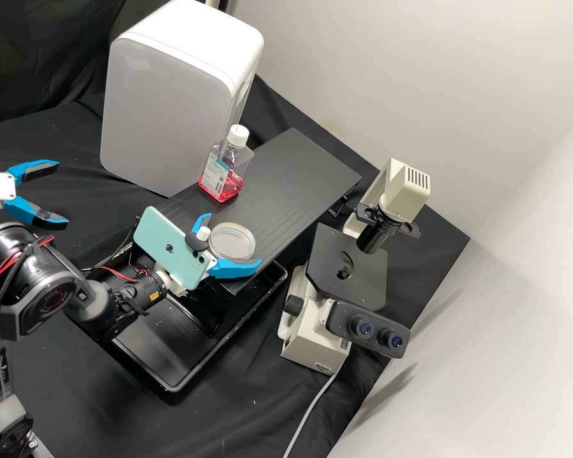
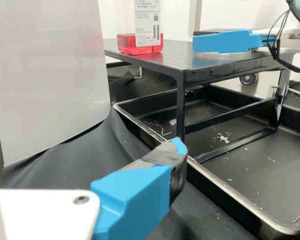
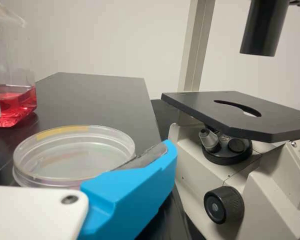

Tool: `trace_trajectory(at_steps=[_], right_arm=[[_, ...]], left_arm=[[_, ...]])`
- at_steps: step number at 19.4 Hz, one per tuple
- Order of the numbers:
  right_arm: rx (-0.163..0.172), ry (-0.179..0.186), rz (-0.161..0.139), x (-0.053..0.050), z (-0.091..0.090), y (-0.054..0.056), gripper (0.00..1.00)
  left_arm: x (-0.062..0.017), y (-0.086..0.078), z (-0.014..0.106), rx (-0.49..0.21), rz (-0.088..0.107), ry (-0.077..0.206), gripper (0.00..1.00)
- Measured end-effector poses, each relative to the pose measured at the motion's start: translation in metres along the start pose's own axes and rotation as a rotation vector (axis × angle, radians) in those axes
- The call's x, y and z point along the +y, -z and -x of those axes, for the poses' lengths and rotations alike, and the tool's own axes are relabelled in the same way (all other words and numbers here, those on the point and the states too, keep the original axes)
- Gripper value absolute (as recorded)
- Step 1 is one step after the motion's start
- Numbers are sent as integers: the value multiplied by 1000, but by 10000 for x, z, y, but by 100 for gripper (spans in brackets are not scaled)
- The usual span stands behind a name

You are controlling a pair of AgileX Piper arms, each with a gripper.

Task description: Remove the lid from the petri dish

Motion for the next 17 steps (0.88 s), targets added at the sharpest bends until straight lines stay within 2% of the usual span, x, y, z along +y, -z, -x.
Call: trace_trajectory(at_steps=[13, 17], right_arm=[[0, 0, 3, -4, 23, -6, 0], [0, 0, 3, -4, 23, -6, 0]], left_arm=[[-4, -13, 3, -6, -1, 2, 100], [-5, -16, 4, -7, -23, 2, 100]])
